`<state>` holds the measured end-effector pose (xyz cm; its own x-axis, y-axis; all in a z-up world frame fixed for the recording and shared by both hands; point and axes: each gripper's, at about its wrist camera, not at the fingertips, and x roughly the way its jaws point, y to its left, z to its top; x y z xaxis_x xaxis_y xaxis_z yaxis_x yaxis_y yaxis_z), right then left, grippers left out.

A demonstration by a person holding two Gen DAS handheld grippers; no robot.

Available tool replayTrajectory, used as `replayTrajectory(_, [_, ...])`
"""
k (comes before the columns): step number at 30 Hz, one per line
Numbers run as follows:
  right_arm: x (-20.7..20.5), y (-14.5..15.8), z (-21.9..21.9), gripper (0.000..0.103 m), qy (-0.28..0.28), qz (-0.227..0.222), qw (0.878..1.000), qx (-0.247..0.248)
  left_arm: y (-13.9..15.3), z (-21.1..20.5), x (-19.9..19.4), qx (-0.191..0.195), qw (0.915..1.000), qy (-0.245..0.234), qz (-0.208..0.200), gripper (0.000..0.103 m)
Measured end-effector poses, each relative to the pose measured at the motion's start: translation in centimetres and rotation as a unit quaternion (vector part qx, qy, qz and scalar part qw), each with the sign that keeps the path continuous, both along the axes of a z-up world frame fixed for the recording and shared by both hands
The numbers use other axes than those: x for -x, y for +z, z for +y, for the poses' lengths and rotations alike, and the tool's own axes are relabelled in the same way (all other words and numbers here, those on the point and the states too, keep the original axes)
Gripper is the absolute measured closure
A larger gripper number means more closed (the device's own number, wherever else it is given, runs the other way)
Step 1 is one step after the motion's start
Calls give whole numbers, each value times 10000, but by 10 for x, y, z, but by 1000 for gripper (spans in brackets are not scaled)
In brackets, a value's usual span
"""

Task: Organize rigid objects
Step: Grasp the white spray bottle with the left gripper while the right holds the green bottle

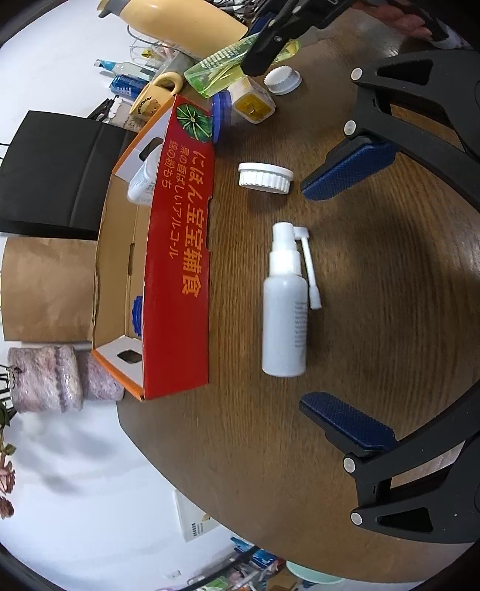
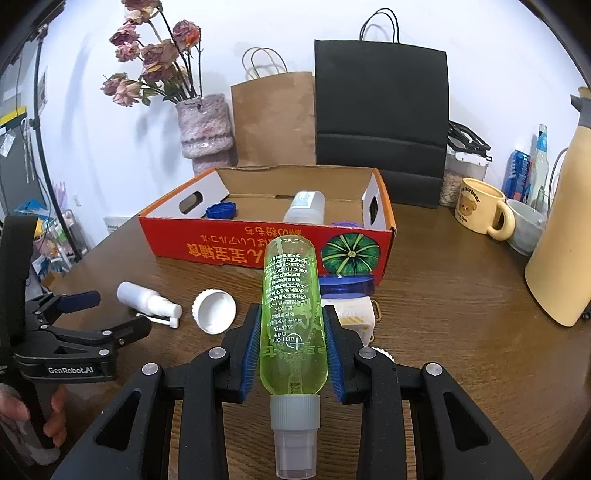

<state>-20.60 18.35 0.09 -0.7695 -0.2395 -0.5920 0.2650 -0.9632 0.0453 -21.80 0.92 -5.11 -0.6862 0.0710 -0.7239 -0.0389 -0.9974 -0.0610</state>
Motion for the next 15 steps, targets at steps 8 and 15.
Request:
replayTrajectory(8, [4, -2, 3, 68, -103, -31, 9999, 27, -4, 4, 25, 184, 9995, 207, -144, 0])
replayTrajectory(15, [8, -6, 3, 68, -148, -107, 9998, -6, -9, 7, 33, 352, 9989, 209, -244, 0])
